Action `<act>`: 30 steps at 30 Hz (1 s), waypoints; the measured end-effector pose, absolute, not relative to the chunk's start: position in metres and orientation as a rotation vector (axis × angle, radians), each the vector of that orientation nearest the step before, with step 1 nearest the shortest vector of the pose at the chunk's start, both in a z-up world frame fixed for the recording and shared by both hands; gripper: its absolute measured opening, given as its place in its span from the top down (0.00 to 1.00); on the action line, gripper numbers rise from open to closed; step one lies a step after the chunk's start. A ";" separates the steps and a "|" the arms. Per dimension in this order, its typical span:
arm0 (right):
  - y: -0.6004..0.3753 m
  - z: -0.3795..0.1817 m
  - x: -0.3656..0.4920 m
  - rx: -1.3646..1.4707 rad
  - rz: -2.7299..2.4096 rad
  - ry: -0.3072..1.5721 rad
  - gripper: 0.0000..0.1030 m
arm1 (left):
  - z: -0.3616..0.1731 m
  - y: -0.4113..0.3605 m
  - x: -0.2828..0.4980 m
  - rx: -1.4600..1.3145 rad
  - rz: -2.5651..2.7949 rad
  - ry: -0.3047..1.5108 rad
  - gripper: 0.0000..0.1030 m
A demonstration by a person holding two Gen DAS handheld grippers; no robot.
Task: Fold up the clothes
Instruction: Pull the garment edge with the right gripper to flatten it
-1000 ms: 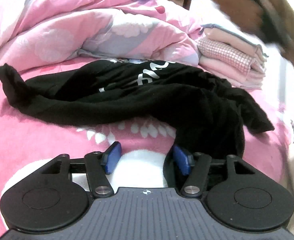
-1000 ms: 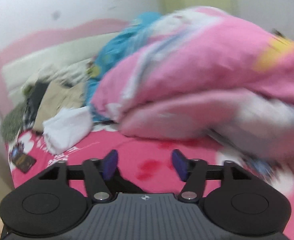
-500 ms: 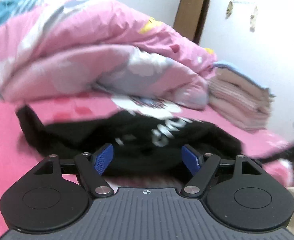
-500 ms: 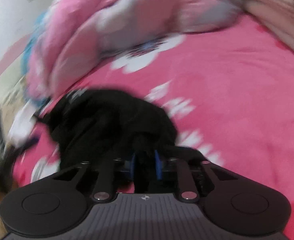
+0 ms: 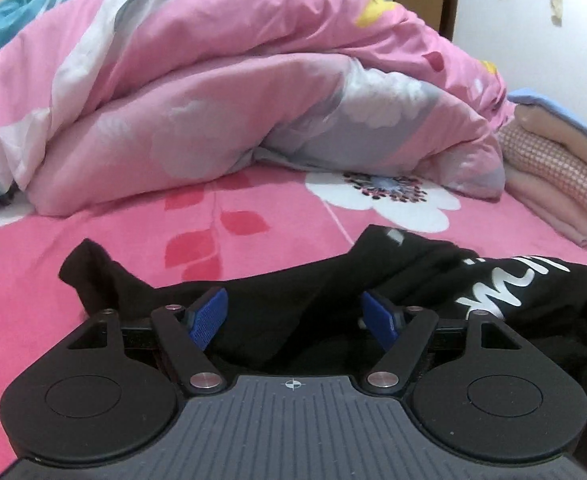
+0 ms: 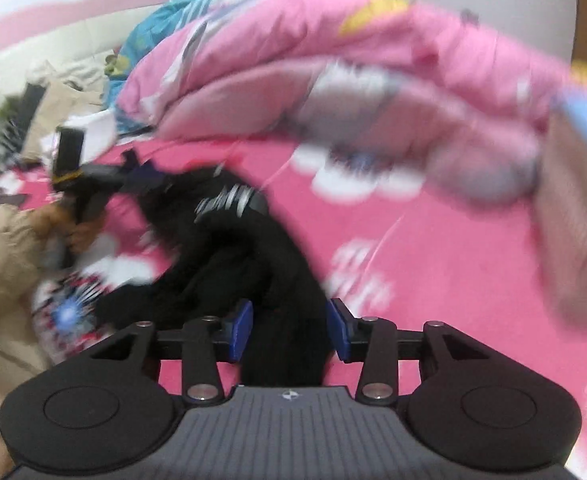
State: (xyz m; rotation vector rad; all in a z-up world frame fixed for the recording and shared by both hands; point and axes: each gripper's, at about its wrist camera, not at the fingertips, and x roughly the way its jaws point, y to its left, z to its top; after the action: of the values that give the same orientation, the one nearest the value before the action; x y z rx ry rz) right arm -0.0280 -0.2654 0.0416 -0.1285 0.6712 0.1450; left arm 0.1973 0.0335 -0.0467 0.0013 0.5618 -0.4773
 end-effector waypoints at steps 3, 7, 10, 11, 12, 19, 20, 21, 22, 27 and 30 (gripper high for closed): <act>-0.236 0.046 0.029 -0.246 0.241 0.596 0.57 | -0.040 0.046 0.196 -0.015 -0.463 0.533 0.28; -0.175 0.015 0.108 -0.482 0.444 0.552 0.57 | -0.039 0.068 0.198 -0.052 -0.407 0.509 0.28; -0.127 -0.014 0.154 -0.671 0.578 0.542 0.57 | -0.039 0.081 0.206 -0.082 -0.378 0.518 0.28; -0.113 -0.023 0.165 -0.739 0.609 0.539 0.57 | -0.038 0.084 0.208 -0.090 -0.374 0.515 0.28; -0.103 -0.032 0.174 -0.799 0.635 0.537 0.57 | -0.037 0.087 0.209 -0.098 -0.374 0.510 0.28; -0.094 -0.048 0.211 -0.875 0.670 0.599 0.93 | -0.032 0.101 0.213 -0.122 -0.369 0.491 0.26; -0.099 -0.040 0.216 -0.819 0.651 0.587 0.93 | -0.033 0.102 0.214 -0.126 -0.367 0.494 0.26; -0.104 -0.031 0.221 -0.759 0.629 0.572 0.93 | -0.033 0.101 0.214 -0.126 -0.366 0.497 0.26; -0.110 -0.023 0.227 -0.698 0.612 0.572 0.93 | -0.034 0.100 0.215 -0.124 -0.367 0.501 0.26; -0.140 0.000 0.258 -0.466 0.502 0.583 0.93 | -0.041 0.090 0.217 -0.064 -0.357 0.535 0.26; -0.157 0.007 0.281 -0.331 0.463 0.593 0.93 | -0.048 0.082 0.220 -0.015 -0.337 0.572 0.26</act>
State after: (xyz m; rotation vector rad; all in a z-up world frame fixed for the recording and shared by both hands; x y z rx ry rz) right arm 0.2808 -0.1569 0.0075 -0.3314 0.5934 0.4626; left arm 0.2202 0.0823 -0.0483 -0.0153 0.5725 -0.3366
